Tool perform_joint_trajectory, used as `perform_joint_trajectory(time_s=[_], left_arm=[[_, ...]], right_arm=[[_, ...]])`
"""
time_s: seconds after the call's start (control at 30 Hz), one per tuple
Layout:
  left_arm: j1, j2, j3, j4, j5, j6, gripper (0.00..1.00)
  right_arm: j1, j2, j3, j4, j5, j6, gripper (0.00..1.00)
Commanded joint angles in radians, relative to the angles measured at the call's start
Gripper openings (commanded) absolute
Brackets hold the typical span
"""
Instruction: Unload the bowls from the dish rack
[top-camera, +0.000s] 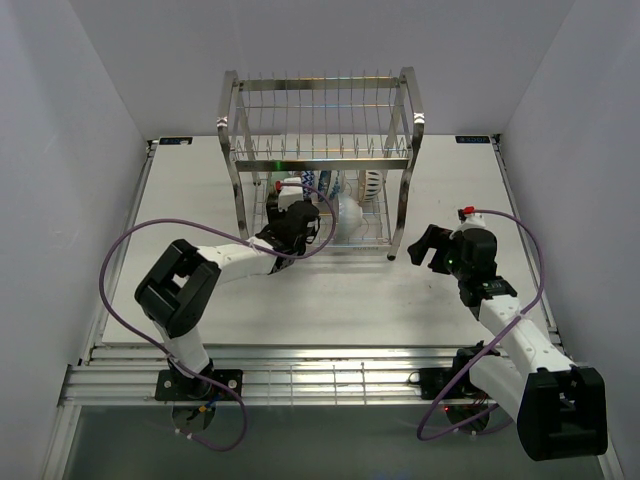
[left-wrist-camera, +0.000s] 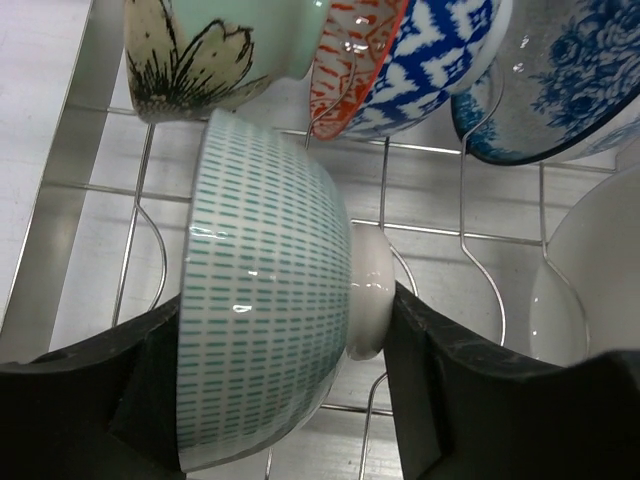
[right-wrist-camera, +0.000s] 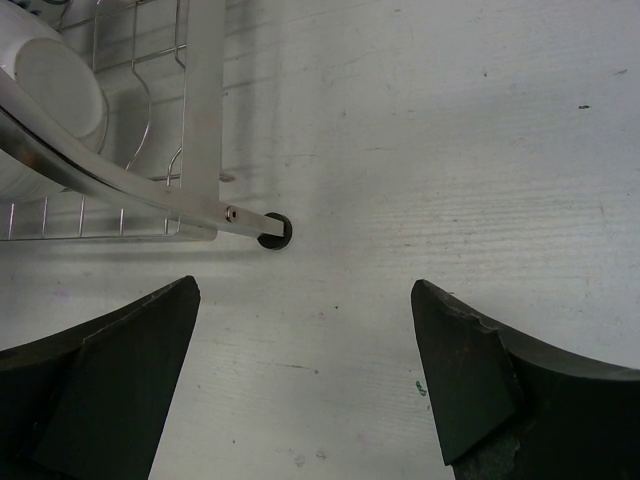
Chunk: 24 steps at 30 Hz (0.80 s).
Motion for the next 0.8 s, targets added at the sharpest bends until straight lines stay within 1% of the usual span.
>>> perform_joint_trajectory(time_s=[0.0,0.03,0.13,0.17,0.27,0.37,0.47,0.77], left_arm=[[0.002,-0.012,0.025,-0.016,-0.069,0.022,0.69],[0.002,-0.017,0.023,-0.017,-0.072,0.022,0.65],[0.001,-0.040,0.012,-0.021,-0.060,0.020,0.57],[0.001,-0.052,0.005,-0.021,-0.052,0.016,0.52],[-0.001,-0.068,-0.006,-0.031,-0.016,-0.006,0.47],[-0.001,-0.098,-0.040,-0.007,0.035,-0.034,0.46],[0.001,-0.137,-0.083,0.033,0.098,-0.052,0.48],[0.001,-0.199,-0.179,0.163,0.205,-0.057,0.50]], right_arm=[[0.005,0.007,-0.003,0.051,-0.014,-0.009,0.93],[0.005,0.005,-0.003,0.051,-0.016,-0.009,0.93],[0.003,0.008,-0.001,0.053,-0.018,-0.009,0.93],[0.003,0.010,-0.001,0.053,-0.018,-0.009,0.93],[0.005,0.011,0.000,0.051,-0.018,-0.009,0.93],[0.003,0.008,0.000,0.050,-0.019,-0.011,0.94],[0.005,0.005,-0.001,0.048,-0.018,-0.012,0.94],[0.003,0.004,0.003,0.043,-0.002,-0.020,0.94]])
